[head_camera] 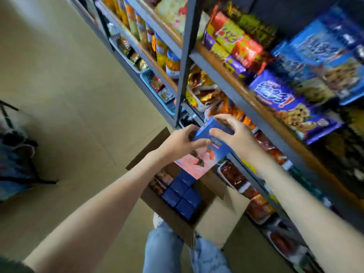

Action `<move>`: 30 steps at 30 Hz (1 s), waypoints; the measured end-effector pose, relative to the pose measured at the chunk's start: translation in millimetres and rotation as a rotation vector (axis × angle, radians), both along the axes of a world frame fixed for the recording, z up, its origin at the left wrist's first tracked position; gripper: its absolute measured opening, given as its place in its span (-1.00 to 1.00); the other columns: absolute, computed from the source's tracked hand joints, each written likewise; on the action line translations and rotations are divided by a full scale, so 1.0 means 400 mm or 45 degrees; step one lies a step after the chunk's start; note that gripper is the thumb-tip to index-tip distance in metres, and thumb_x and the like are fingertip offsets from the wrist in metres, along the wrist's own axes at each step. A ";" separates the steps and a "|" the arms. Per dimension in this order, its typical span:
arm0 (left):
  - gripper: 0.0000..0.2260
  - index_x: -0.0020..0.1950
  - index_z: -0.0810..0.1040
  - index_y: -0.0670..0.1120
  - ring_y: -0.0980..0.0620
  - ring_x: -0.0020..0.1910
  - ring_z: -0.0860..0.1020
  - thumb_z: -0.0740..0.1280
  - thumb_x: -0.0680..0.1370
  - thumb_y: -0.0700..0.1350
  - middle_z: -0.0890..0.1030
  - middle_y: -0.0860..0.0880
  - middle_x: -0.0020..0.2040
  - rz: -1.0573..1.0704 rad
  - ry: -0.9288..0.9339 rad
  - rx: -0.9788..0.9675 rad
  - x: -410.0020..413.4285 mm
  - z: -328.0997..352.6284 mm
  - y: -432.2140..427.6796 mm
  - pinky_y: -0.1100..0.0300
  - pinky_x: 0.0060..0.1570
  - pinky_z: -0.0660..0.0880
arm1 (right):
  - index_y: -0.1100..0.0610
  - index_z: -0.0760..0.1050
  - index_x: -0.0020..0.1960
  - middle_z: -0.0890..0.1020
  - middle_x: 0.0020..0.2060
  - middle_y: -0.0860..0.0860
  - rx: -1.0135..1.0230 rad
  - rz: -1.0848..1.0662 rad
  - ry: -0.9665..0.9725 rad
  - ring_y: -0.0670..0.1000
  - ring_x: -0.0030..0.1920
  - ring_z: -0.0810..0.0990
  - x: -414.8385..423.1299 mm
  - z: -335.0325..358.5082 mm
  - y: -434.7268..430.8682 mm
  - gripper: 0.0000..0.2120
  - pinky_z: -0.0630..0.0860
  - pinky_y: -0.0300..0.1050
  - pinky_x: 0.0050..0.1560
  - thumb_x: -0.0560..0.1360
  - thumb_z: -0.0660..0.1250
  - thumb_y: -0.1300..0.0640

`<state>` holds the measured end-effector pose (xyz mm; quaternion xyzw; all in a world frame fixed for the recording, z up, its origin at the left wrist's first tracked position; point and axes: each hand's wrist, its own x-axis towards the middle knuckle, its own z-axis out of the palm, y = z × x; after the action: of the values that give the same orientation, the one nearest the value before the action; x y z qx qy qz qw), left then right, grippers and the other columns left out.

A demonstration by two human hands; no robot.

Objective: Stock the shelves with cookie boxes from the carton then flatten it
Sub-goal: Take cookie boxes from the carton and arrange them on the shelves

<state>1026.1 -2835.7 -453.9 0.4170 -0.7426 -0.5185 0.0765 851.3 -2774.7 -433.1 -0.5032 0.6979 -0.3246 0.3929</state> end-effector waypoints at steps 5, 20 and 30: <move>-0.83 0.00 0.43 -0.06 0.37 -0.44 0.51 0.26 0.58 0.04 0.50 0.13 -0.27 0.190 0.279 -0.014 -0.060 0.231 0.001 0.46 -0.41 0.39 | 0.01 0.33 0.32 0.45 0.25 0.03 -0.287 -0.322 -0.025 -0.03 0.22 0.49 -0.027 0.192 0.041 -0.43 0.46 -0.20 0.13 0.38 0.45 0.00; -0.77 0.04 0.52 0.04 0.12 -0.03 0.61 0.25 0.55 0.16 0.65 0.06 -0.04 0.141 0.870 -0.266 -0.286 0.752 0.053 0.10 0.04 0.53 | 0.08 0.53 0.16 0.67 0.04 -0.02 -0.772 -0.525 -0.239 -0.05 0.06 0.64 -0.115 0.734 0.180 -0.71 0.52 -0.15 0.09 0.45 0.38 0.05; -0.79 -0.22 0.38 0.02 0.37 -0.39 0.44 0.22 0.58 0.07 0.47 0.11 -0.33 0.171 1.128 -0.645 -0.409 1.072 0.145 0.46 -0.34 0.33 | 0.11 0.59 0.07 0.70 -0.04 0.00 -1.073 -0.594 -0.008 0.03 0.04 0.65 -0.200 1.050 0.267 -0.76 0.50 0.08 0.21 0.42 0.45 0.09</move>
<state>862.5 -2777.7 -25.3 0.1723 -0.7127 -0.4434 0.5155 771.4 -2667.7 -13.2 -0.4476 0.5987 -0.6601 0.0736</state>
